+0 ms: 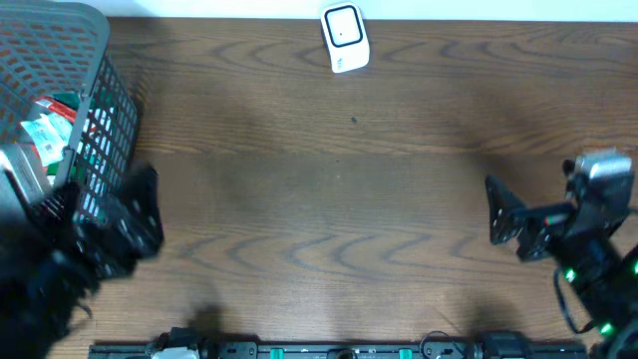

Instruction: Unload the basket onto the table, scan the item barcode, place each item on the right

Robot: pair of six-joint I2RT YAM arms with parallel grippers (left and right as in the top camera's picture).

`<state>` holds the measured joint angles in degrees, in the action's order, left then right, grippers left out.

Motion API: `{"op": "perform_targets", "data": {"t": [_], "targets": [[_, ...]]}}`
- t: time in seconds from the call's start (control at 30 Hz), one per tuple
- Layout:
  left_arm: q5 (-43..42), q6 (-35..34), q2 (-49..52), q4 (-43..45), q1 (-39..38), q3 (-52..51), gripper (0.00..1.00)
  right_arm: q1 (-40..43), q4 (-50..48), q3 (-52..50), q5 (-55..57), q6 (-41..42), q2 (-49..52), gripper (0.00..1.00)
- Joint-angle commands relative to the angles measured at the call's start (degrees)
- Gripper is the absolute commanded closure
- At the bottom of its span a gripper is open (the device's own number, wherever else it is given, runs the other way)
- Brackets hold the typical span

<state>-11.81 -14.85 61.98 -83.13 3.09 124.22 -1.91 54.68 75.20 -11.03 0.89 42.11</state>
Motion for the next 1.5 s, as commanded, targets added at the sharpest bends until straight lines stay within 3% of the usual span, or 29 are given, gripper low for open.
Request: {"op": "perform_targets", "data": {"t": [0.0,0.1,0.2,0.37,0.47,0.5,0.8,1.03,1.23,1.47], "targets": [[7.0,-0.1,12.3,-7.1,0.1,15.0,0.09,0.4,5.3,7.6,-0.4,-2.8,7.2,0.01],[7.7,0.0,21.9,-13.7,0.2,26.1,0.09,0.4,8.9,10.5,-0.4,-2.8,12.6,0.01],[8.5,0.6,27.8,-13.4,2.0,29.6,0.09,0.4,10.3,10.6,-0.4,-3.6,17.0,0.01],[8.4,0.6,33.4,-13.6,11.3,29.3,0.09,0.4,11.0,10.6,-0.5,-3.8,23.7,0.01],[7.8,0.6,35.6,-13.6,20.5,29.3,0.09,0.4,9.8,10.6,-0.4,-3.8,27.7,0.01],[7.8,0.6,36.0,-13.6,23.3,29.3,0.02,0.4,9.1,10.6,-0.5,-3.7,28.8,0.01],[7.8,3.4,36.5,-13.6,42.0,25.7,0.02,0.4,7.6,10.6,-1.9,0.0,35.6,0.01],[7.6,8.0,36.5,-13.0,44.3,16.1,0.02,0.4,8.2,10.6,-3.5,2.3,39.5,0.01],[1.7,10.4,36.5,-11.6,44.3,6.4,0.02,0.4,8.2,10.5,-3.4,2.3,40.4,0.01],[1.7,11.3,36.5,-3.5,43.8,-0.8,0.02,0.4,8.2,10.5,-3.4,2.3,40.4,0.01]]}}
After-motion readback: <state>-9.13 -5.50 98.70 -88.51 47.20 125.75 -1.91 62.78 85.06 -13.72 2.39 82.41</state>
